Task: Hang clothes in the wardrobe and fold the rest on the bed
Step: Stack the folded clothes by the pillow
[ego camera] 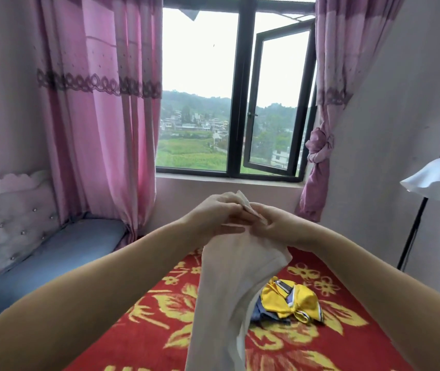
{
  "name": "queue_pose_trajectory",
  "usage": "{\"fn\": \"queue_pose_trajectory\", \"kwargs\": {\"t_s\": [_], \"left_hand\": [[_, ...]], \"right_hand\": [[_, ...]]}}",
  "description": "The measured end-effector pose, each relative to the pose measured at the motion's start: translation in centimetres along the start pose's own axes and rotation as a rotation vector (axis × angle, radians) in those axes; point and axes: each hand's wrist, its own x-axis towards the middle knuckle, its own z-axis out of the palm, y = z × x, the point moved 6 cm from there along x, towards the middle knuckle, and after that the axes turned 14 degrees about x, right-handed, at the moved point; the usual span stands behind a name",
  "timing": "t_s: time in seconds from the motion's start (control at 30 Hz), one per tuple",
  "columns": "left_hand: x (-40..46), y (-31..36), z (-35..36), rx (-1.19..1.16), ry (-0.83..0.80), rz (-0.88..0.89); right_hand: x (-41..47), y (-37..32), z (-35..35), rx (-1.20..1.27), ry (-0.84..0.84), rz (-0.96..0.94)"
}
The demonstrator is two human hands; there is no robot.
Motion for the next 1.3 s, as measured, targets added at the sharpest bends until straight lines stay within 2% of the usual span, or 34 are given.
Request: {"fn": "queue_pose_trajectory", "kwargs": {"t_s": [0.07,0.1,0.13,0.17,0.23,0.3,0.37,0.43,0.47,0.57,0.67,0.73,0.8,0.93,1.07,1.2,1.3], "left_hand": [[-0.8,1.4,-2.1,0.611,0.272,0.324],[-1.1,2.0,-2.4,0.899,0.339,0.466],[-1.1,2.2,-2.4,1.116,0.318,0.545],[-0.9,2.2,-2.3,1.243,0.237,0.552],[-0.2,2.1,-2.7,1.245,0.034,0.451],[0.2,2.4,-3.6,1.054,-0.103,0.363],[0.4,2.7,-4.6,0.903,-0.109,0.316],[0.5,2.7,-4.8,0.916,-0.083,0.302],[0.6,2.6,-4.7,0.931,-0.072,0.297],[0.8,2.5,-4.2,0.875,-0.094,0.274],[1.1,3.4,-4.6,0.767,-0.135,0.273],[1.6,3.4,-4.8,0.755,-0.186,0.267],[2.7,2.3,-4.7,0.828,-0.202,0.266],[6.6,-2.8,-5.8,1.02,-0.078,0.207],[10.0,-7.1,-8.8,1.266,0.049,0.109],[11.3,-6.9,-13.9,1.37,0.184,0.022],[10.5,-4.2,-17.1,1.398,0.278,0.044]], "right_hand": [[-0.5,-0.3,-0.6,0.094,0.004,0.015],[-0.7,-0.5,-0.9,0.174,-0.036,0.025],[-1.1,-0.9,-1.0,0.223,-0.094,0.029],[-1.5,-1.5,-1.1,0.211,-0.157,0.025],[-2.2,-2.8,-1.2,0.1,-0.259,0.001],[-2.4,-3.3,-2.0,0.037,-0.254,0.008],[-2.3,-2.6,-3.1,-0.125,-0.157,-0.006],[-2.2,-1.2,-3.9,-0.335,-0.04,0.004],[-2.2,-0.3,-4.1,-0.36,0.013,0.019],[-2.6,1.5,-4.7,-0.208,0.125,0.009],[-2.7,2.1,-5.4,-0.08,0.154,-0.006],[-2.2,2.6,-5.3,-0.061,0.122,0.01],[-1.2,3.7,-5.1,-0.147,0.115,0.032],[3.0,7.9,-4.0,-0.342,0.164,0.1],[8.4,11.1,-2.2,-0.319,0.247,0.105],[13.1,9.3,-1.5,-0.286,0.321,0.001],[15.1,5.8,-2.0,-0.26,0.36,-0.12]]}}
